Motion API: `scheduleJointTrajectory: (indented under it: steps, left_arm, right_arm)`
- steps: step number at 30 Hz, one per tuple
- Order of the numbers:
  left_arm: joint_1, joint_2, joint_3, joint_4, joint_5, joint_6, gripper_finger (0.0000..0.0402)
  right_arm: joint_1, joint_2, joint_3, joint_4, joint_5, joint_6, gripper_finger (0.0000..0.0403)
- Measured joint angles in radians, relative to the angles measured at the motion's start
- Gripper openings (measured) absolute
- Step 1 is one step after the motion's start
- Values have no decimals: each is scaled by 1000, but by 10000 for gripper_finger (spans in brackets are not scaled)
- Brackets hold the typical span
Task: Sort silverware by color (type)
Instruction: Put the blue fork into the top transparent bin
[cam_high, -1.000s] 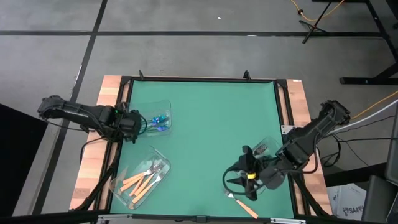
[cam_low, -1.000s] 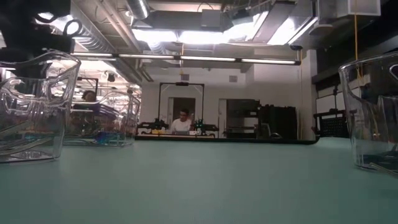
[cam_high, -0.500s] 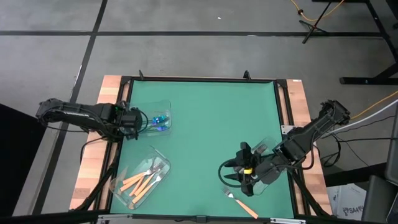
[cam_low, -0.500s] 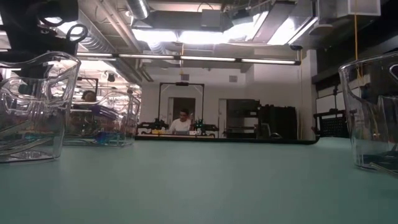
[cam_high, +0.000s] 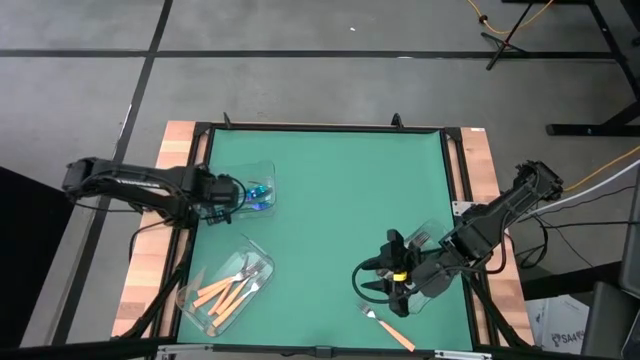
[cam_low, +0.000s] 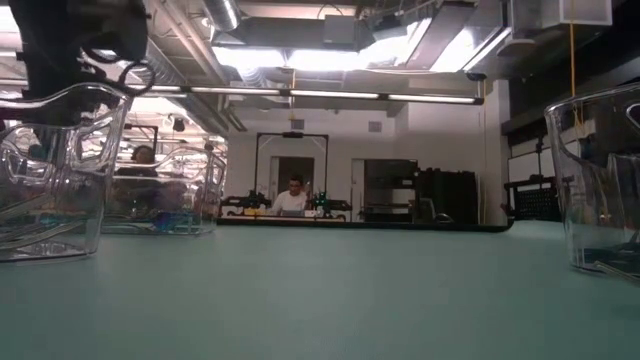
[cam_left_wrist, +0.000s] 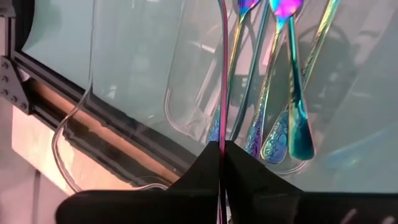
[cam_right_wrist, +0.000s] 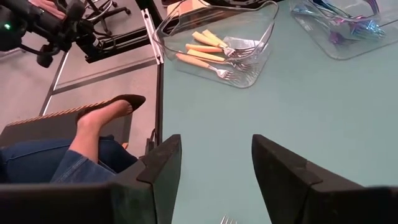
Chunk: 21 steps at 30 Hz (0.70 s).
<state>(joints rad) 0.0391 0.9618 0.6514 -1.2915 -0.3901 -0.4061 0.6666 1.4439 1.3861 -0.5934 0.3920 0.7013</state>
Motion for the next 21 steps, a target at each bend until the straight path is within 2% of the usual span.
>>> scheduleJointTrajectory:
  steps: [9, 21]
  left_arm:
    - [33, 87, 0, 0, 0, 0, 6]
    - [51, 100, 0, -1, 1, 0, 9]
  right_arm:
    - [0, 0, 0, 0, 0, 0, 186]
    - [0, 21, 0, -1, -19, 0, 186]
